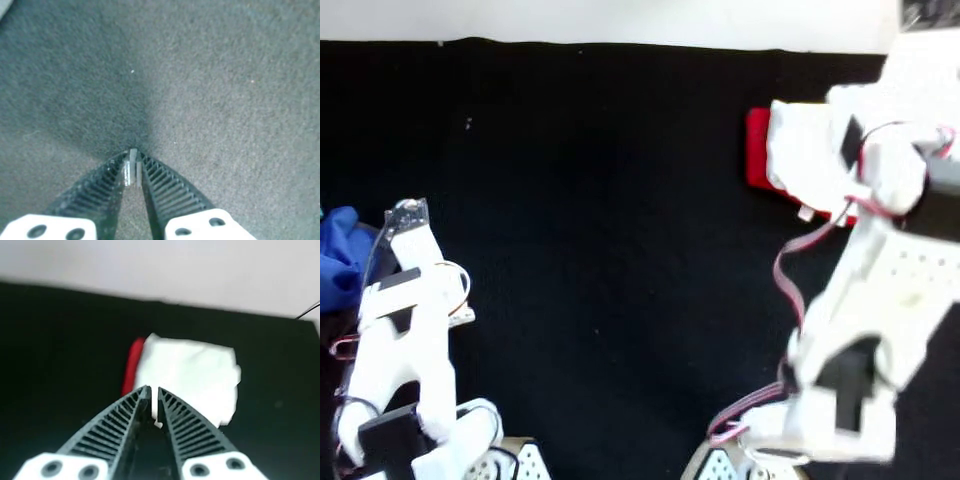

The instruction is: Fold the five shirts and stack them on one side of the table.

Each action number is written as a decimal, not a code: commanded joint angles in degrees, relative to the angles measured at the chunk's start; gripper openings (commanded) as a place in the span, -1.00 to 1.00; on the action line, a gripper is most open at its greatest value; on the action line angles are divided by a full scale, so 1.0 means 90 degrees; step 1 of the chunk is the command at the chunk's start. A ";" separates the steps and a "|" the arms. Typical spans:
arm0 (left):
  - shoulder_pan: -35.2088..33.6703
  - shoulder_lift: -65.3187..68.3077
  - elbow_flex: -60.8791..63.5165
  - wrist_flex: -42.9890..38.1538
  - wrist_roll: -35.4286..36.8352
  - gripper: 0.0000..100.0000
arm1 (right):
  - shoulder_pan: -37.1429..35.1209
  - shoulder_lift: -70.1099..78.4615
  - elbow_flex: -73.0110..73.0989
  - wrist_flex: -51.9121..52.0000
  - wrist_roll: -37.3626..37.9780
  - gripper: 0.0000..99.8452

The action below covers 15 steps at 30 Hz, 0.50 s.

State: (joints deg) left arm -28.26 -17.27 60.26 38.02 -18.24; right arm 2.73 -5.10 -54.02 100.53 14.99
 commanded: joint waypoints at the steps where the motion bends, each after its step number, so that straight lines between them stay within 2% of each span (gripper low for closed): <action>1: 0.0063 0.0015 -0.0005 -0.0234 -0.0049 -0.98 | -0.0484 -0.1617 0.2838 -0.0083 -0.0088 -0.94; 9: -0.0024 -0.0044 -0.0366 0.0068 -0.0068 -0.98 | -0.1226 -0.3941 0.8151 -0.1890 -0.0088 -0.93; 11: -0.0161 -0.0044 -0.0933 0.0811 -0.0068 -0.98 | -0.1363 -0.4596 0.9421 -0.2447 -0.0088 -0.93; 15: -0.0444 -0.0044 -0.2808 0.3116 -0.0059 -0.98 | -0.1578 -0.5827 1.2049 -0.3766 -0.0068 -0.93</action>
State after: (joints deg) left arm -30.46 -16.75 47.96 51.21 -18.24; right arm -9.93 -49.93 36.97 74.86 14.73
